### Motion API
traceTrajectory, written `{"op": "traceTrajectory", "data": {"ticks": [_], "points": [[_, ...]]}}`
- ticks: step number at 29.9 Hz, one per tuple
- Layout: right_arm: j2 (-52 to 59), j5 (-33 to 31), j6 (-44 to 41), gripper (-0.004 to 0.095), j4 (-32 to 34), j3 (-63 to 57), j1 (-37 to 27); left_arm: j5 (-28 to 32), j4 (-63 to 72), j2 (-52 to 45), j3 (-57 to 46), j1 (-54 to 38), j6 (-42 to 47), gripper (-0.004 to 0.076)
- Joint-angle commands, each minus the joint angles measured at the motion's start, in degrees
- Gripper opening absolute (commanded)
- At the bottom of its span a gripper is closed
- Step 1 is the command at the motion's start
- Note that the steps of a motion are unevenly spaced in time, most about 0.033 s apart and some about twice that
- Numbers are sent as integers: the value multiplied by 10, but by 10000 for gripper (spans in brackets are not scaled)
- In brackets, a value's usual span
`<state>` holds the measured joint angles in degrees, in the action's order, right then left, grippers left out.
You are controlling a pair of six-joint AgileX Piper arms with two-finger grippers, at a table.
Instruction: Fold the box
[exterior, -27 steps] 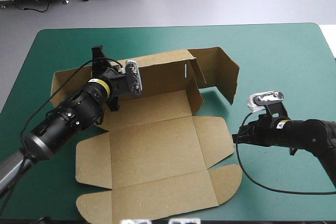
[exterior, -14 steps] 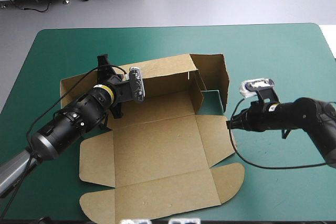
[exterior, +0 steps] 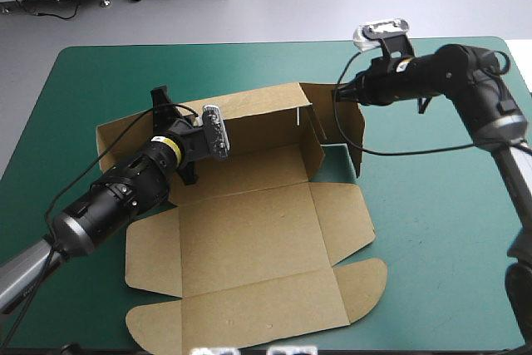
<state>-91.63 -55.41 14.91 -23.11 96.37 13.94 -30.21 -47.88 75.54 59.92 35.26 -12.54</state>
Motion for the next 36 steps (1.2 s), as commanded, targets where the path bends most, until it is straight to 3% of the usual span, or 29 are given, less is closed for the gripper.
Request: {"op": "traceTrajectory", "data": {"ticks": [1,11,21,28,36], "points": [[-35,-11,-32,-2,35,103,23,14,-5,-14,12,3,15,-6],[-177,-87,-63,-4,43,329,20,15,-10,-14,12,3,15,-6],[-215,-106,-75,-4,65,324,20,15,-10,-14,12,3,15,-6],[-215,-151,-75,-6,63,301,20,22,-10,-14,12,3,15,-6],[-200,-161,-59,-6,12,256,20,28,-8,-14,12,3,20,-6]]}}
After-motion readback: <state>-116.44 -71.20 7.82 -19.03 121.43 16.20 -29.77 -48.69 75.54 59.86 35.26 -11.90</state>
